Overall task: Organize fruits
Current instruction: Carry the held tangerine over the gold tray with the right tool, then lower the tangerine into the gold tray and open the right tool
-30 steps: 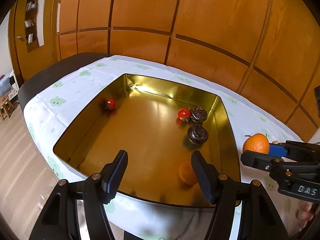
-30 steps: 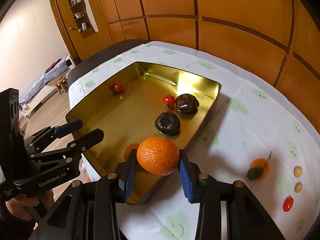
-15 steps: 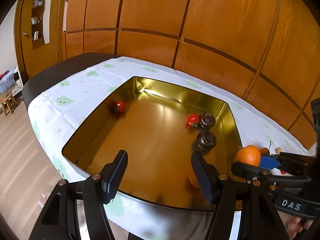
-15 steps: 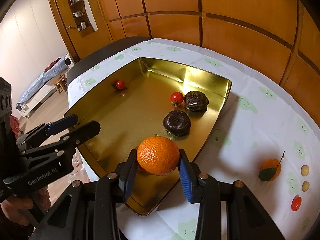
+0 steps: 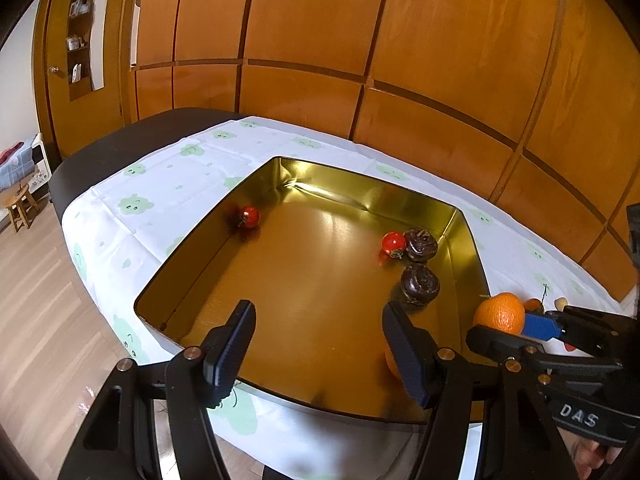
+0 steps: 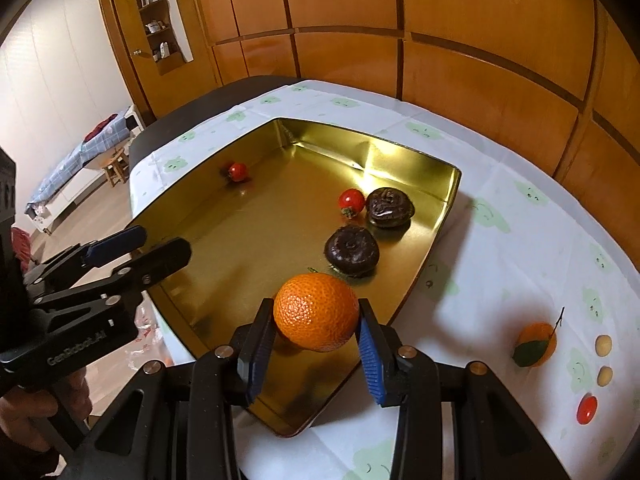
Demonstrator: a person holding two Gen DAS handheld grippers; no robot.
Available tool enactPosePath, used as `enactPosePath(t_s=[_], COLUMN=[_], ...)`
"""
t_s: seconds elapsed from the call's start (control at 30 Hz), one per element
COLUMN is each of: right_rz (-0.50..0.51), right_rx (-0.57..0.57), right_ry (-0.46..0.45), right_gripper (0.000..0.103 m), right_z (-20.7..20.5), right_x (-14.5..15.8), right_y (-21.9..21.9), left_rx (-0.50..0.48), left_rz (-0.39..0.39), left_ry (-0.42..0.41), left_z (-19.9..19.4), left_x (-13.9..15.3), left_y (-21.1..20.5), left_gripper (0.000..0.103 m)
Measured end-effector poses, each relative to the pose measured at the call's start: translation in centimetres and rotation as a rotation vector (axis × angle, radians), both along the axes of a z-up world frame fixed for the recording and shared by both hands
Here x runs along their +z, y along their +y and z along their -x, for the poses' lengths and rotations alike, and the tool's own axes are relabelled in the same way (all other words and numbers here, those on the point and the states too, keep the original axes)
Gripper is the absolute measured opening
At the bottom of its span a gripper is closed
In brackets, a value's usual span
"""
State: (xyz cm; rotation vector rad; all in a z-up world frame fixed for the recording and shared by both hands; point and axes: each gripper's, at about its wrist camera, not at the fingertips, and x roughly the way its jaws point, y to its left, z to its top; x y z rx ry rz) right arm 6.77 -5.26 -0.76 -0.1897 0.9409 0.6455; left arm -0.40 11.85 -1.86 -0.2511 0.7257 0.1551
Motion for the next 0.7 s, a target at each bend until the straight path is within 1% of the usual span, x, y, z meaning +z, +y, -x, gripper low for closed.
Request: enactPosePath(t_s=[0.1, 0.37, 0.7], right_rz=[0.029, 0.038, 0.048], right_rx=[-0.015, -0.03, -0.03], right_ry=[-0.022, 0.015, 0.026], right_gripper=[0.04, 0.04, 0.04], right_z=[-0.4, -1.9, -2.4], right_x=[-0.1, -1.3, -2.3], right_y=[-0.1, -0.2, 0.7], left_rx=[0.003, 0.001, -0.002], left_rz=[0.0, 0.005, 0.007], left_ry=[0.001, 0.007, 0.013], left_z=[0.0, -0.1, -0.1], left_x=[0.0, -0.2, -0.4], left_y=[0.2, 0.3, 0.4], left_gripper=[0.066, 0.066, 0.066])
